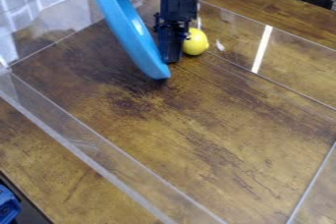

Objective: Move the carrot to the right side

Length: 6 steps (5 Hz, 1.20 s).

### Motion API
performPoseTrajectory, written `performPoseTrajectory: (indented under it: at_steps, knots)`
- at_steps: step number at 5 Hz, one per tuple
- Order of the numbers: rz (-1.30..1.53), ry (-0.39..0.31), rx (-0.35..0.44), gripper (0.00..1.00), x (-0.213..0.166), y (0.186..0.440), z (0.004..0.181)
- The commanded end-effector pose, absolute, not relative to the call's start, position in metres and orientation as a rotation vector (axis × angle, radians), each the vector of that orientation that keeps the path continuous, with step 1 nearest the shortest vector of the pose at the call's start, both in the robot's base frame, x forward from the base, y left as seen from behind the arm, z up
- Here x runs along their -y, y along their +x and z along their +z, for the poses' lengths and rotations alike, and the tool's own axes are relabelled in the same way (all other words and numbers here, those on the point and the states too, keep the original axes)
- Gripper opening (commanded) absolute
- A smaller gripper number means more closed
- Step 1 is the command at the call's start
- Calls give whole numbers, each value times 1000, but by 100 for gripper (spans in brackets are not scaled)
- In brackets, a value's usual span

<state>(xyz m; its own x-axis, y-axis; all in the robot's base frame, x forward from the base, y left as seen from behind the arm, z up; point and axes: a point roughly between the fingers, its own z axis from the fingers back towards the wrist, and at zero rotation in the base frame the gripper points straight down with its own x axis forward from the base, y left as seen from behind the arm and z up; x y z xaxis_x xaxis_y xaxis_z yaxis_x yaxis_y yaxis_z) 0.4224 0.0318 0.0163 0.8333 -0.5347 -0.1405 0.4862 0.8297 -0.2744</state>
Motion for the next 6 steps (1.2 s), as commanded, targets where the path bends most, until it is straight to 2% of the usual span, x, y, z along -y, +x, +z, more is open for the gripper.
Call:
performPoseTrajectory:
  at_steps: [1, 3, 6]
  knots:
    - [-492, -215, -216, 0, -37, 419, 34]
    - [-414, -223, -225, 0, -28, 414, 53]
    - [-401, -251, -236, 0, -15, 410, 51]
